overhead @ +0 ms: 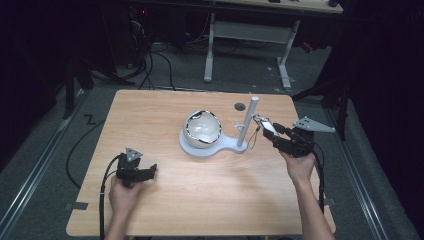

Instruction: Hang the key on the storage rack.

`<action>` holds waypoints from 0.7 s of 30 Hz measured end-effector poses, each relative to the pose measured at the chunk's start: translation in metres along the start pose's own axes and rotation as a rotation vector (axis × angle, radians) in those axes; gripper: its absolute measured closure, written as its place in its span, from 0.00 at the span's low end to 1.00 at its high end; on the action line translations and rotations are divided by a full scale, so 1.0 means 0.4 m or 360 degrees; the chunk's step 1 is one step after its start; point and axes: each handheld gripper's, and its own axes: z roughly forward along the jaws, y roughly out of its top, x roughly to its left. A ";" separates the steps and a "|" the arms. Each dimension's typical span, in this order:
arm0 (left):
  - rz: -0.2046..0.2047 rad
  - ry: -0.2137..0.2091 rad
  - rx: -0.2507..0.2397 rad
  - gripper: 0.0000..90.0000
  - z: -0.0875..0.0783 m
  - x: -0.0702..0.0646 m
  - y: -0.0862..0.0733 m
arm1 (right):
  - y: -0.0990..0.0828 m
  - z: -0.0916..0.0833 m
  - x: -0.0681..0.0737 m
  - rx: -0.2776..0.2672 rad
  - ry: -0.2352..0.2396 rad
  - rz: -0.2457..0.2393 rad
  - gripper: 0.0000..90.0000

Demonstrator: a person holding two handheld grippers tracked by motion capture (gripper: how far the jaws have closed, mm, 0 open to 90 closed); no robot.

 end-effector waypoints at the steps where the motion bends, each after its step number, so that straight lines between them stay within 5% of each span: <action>1: -0.0003 0.0000 -0.0002 0.21 0.000 0.000 0.000 | 0.000 0.000 0.000 0.0000 0.0000 0.0000 0.57; 21: 0.0000 0.0000 0.0000 0.21 0.000 0.000 0.000 | -0.026 0.041 0.026 0.0030 -0.0089 -0.0066 0.56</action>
